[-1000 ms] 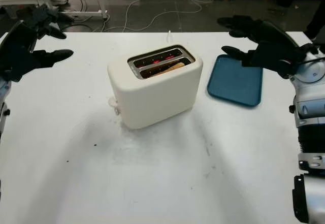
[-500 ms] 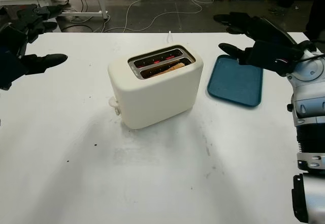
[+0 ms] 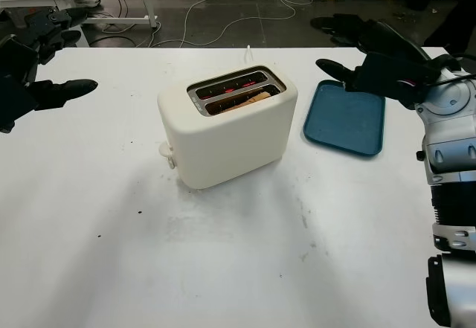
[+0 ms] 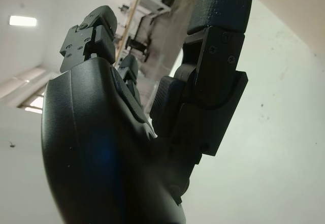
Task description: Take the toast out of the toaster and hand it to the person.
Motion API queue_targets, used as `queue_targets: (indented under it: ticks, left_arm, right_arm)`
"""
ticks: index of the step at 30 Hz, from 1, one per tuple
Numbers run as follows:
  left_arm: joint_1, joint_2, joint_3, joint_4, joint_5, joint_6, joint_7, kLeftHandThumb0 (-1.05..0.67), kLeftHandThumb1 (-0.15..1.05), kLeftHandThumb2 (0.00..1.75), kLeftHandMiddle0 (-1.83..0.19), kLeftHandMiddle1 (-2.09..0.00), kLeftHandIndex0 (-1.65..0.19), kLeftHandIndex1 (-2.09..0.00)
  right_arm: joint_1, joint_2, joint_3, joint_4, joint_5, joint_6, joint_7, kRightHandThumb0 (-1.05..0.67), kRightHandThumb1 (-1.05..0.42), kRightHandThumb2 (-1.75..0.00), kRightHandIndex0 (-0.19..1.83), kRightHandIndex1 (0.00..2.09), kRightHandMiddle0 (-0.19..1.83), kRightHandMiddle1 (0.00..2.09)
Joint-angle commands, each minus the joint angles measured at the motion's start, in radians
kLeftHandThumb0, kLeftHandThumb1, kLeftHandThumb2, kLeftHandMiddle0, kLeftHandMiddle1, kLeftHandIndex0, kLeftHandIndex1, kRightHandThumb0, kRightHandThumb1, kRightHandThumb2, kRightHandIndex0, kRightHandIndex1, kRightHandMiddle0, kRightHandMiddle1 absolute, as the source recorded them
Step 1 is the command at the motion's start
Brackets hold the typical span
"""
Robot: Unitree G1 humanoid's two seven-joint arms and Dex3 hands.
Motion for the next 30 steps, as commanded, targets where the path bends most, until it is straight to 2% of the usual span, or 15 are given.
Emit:
queue_targets:
  ticks: [1,10,17,30]
  left_arm:
    - [0.000,0.017,0.008,-0.007,-0.016,0.004,-0.013,-0.96,0.92,0.11,0.00,-0.42,0.00,-0.37]
    - [0.016,0.020,0.023,-0.046,-0.018,0.031,-0.027,-0.94,0.92,0.08,0.00,-0.41,0.00,-0.36]
    - [0.014,0.020,0.040,-0.041,-0.032,0.025,-0.043,-0.91,0.92,0.07,0.00,-0.38,0.00,-0.35]
    - [0.012,0.011,0.027,-0.043,-0.037,0.041,-0.036,-0.92,0.92,0.04,0.00,-0.35,0.00,-0.32]
  right_arm:
    - [-0.007,0.008,0.006,0.000,-0.010,-0.010,-0.014,-0.84,-0.92,-0.64,0.03,0.54,0.28,0.02]
    - [0.004,0.014,-0.006,0.013,0.013,-0.041,-0.018,-0.88,-0.92,-0.61,0.00,0.58,0.28,0.01]
    - [0.019,0.027,-0.006,-0.029,0.010,-0.018,-0.039,-0.83,-0.92,-0.59,0.02,0.60,0.29,0.02]
    - [0.013,0.018,-0.006,-0.017,0.004,-0.022,-0.028,-0.83,-0.92,-0.58,0.04,0.57,0.30,0.02]
